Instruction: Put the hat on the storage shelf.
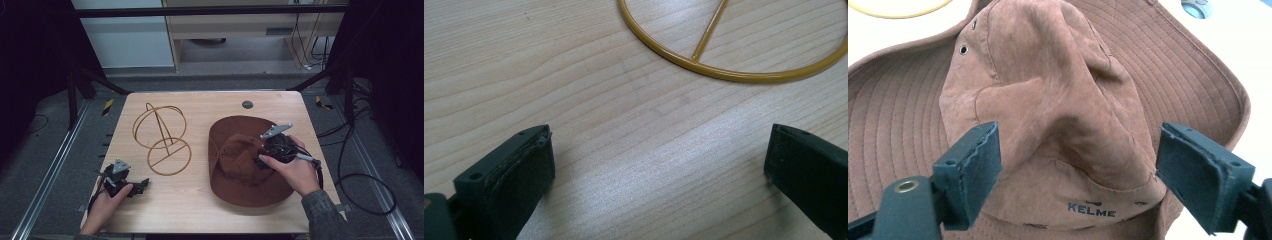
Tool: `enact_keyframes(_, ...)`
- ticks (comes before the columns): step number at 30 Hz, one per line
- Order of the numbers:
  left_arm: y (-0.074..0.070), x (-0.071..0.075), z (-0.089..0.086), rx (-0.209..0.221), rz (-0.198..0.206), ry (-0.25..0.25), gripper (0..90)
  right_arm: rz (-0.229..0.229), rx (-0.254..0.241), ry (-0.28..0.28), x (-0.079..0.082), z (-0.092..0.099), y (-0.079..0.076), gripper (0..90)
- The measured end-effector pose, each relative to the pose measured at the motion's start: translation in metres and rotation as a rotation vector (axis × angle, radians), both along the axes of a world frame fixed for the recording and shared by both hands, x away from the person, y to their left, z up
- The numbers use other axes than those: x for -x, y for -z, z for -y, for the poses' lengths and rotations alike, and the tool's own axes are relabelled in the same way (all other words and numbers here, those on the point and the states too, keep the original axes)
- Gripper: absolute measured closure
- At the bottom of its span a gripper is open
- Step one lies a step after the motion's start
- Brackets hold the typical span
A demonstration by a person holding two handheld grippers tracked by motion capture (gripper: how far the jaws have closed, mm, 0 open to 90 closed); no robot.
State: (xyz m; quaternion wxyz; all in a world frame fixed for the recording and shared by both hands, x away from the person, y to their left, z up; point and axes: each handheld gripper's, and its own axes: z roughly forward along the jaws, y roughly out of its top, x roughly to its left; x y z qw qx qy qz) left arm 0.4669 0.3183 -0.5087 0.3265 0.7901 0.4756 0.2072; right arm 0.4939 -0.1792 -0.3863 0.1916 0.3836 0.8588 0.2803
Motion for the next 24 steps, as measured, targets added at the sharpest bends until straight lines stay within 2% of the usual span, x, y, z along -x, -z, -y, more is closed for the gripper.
enact_keyframes(5, 0.000, 0.000, 0.000, 0.000, 0.000, 0.000, 0.0, -0.035, 0.017, -0.008, -0.006, -0.006, -0.006, 21.0)
enact_keyframes(8, 0.000, 0.000, 0.000, 0.000, 0.000, 0.000, 0.0, -0.075, 0.029, -0.017, -0.013, -0.012, -0.012, 25.3)
enact_keyframes(11, 0.000, 0.000, 0.000, -0.003, -0.001, 0.002, 0.0, -0.085, 0.034, -0.025, -0.017, -0.015, -0.014, 24.6)
enact_keyframes(12, 0.000, 0.000, 0.000, 0.000, 0.000, 0.000, 0.0, -0.107, 0.029, -0.038, -0.022, -0.017, -0.013, 21.8)
enact_keyframes(17, 0.000, 0.000, 0.000, 0.000, 0.000, 0.000, 0.0, -0.126, 0.015, -0.051, -0.030, -0.024, -0.010, 20.1)
enact_keyframes(24, 0.000, 0.000, 0.000, -0.004, -0.001, 0.003, 0.0, -0.171, 0.035, -0.057, -0.045, -0.035, 0.003, 25.9)
